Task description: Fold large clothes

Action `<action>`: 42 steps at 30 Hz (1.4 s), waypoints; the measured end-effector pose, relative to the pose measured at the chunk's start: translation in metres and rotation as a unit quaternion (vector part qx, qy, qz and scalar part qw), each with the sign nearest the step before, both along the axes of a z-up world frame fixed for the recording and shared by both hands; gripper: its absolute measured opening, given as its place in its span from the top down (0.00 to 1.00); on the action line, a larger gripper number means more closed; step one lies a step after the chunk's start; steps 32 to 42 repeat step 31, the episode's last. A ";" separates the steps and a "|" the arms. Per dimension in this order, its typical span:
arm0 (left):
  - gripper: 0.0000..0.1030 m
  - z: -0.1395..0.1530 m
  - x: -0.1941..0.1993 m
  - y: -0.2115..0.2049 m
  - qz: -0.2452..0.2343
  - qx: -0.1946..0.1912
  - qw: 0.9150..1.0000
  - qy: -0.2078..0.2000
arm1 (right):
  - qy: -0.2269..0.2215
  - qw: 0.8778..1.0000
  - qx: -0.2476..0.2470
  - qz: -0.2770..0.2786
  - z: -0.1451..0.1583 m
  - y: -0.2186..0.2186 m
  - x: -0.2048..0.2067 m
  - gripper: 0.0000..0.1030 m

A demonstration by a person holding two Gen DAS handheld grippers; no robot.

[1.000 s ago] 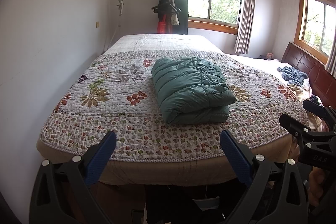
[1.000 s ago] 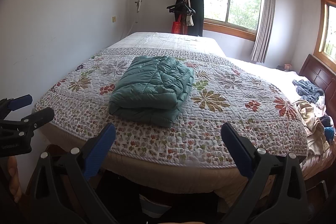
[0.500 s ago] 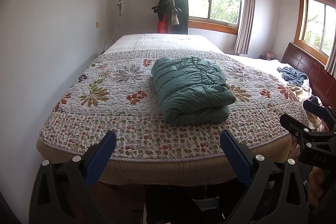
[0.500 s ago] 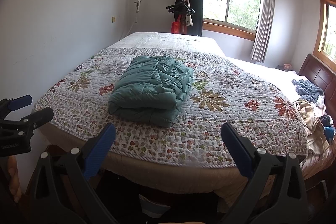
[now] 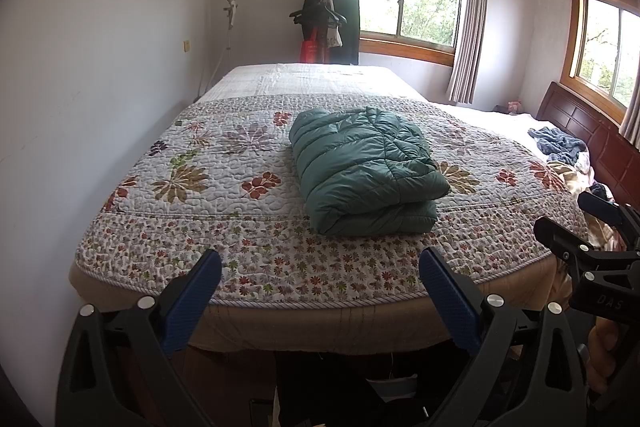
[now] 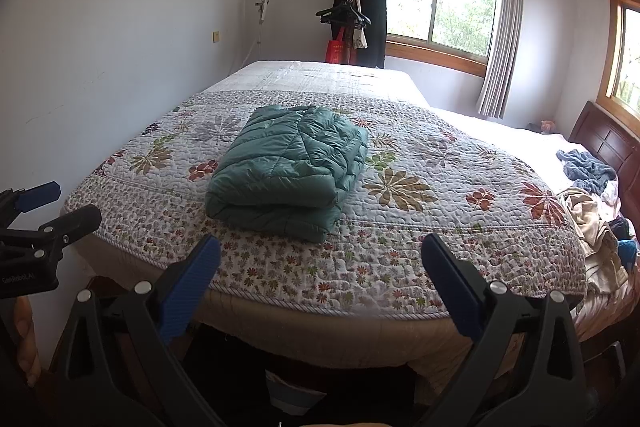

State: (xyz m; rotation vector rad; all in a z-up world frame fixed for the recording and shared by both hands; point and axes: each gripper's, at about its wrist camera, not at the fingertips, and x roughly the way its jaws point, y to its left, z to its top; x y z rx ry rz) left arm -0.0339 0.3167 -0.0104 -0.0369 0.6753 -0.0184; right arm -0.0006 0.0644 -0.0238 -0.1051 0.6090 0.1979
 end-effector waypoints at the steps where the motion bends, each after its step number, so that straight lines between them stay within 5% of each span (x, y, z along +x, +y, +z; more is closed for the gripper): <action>1: 0.04 0.000 0.000 0.000 0.000 0.000 1.000 0.000 | 0.000 1.000 0.000 0.001 0.000 0.000 0.000 0.03; 42: 0.04 -0.002 -0.001 0.001 0.002 0.000 1.000 0.003 | 0.006 1.000 0.001 0.003 -0.003 0.003 0.002 0.03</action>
